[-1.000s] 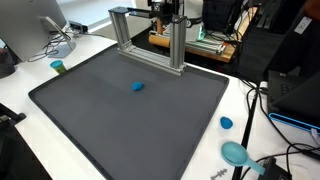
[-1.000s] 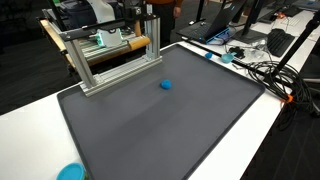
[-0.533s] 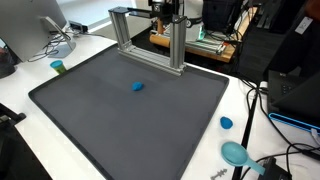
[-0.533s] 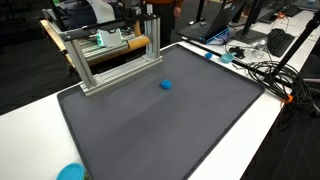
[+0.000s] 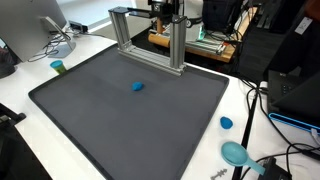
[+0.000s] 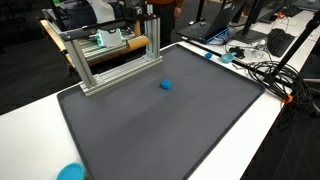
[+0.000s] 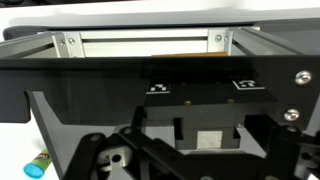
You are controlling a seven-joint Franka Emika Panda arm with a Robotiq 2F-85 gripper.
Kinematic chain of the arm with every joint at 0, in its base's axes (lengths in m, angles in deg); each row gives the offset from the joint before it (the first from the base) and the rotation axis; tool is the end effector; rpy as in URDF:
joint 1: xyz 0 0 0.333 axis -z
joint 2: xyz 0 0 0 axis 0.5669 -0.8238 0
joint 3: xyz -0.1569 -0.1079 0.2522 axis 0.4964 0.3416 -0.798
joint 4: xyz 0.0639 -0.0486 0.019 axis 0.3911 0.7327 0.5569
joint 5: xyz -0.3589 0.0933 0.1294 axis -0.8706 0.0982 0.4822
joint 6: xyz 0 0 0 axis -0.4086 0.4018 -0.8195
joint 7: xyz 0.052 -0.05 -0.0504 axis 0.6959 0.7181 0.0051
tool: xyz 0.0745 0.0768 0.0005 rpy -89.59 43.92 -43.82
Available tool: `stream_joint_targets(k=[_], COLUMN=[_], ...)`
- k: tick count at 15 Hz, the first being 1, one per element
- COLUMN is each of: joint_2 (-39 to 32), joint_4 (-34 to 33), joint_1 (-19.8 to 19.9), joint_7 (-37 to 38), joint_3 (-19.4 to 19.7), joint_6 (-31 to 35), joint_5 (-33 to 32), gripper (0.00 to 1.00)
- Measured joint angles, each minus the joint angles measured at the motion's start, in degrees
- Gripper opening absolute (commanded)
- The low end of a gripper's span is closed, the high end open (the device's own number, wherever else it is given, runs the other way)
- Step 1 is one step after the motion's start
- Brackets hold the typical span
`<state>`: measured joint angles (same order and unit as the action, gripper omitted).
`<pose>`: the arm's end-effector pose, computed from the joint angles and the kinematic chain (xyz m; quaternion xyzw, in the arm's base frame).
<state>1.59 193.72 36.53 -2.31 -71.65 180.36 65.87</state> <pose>0.3460 0.0080 0.4353 0.9965 -0.0231 0.0546 0.0593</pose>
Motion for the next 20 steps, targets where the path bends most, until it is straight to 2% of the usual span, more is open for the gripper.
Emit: stream_joint_targets(k=[6,13,15,17,20], joint_2=[-1.27,-1.68,-1.67,-1.69,-1.75], joint_4=[0.08,-0.08,-0.26,-0.93,-2.40], joint_1=[0.39,0.21,0.78,0.82,-0.41], joint_7=[3.05,3.09,5.70,6.90,6.24], joint_3=[-3.31,-4.25,-5.70,-6.88,-5.84], joint_6=[0.20,0.71,0.52,-2.88,-5.30], joint_5=[-4.99,-6.88,-9.61,-10.03,-8.45], gripper=[1.00,1.00,1.00,1.00,1.00])
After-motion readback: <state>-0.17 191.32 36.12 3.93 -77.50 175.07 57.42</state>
